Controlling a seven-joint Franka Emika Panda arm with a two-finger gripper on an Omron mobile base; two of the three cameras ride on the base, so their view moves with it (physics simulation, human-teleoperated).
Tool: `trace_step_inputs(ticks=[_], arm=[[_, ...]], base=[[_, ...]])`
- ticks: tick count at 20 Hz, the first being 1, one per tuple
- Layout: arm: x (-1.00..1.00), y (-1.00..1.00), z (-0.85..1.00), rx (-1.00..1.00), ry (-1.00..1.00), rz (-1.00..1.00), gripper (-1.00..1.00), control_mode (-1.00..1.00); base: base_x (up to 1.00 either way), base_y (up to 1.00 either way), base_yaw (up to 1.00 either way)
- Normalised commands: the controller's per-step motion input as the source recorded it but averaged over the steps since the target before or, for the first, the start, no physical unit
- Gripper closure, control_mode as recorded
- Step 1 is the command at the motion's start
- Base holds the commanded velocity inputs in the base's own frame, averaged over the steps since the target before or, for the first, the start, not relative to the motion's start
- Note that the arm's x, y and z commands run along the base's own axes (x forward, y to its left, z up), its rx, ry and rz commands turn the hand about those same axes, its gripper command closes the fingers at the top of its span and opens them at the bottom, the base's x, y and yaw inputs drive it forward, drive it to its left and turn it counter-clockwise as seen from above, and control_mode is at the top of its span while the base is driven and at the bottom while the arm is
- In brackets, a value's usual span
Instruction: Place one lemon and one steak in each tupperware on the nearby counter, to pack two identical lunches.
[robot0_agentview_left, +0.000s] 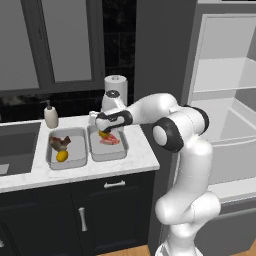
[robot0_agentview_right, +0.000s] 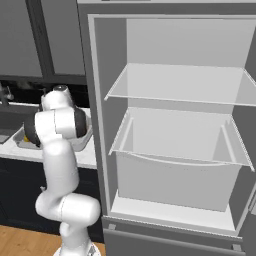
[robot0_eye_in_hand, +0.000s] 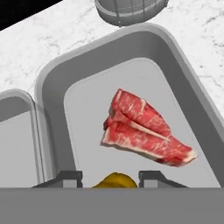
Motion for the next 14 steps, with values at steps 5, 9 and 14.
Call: trace_step_inputs(ticks=[5,9,14], arm=[[0.07,0.39,-0.3,-0.03,0.05,0.0,1.0,-1.0],[0.0,0.02,-0.4,-0.01,0.05,0.0,1.0,-1.0],[0.0,-0.18,-0.31,0.09,0.02,0.05,1.0,-1.0]], base=[[0.0,0.0,0.0],[0.0,0.0,0.0],[0.0,0.0,0.0]])
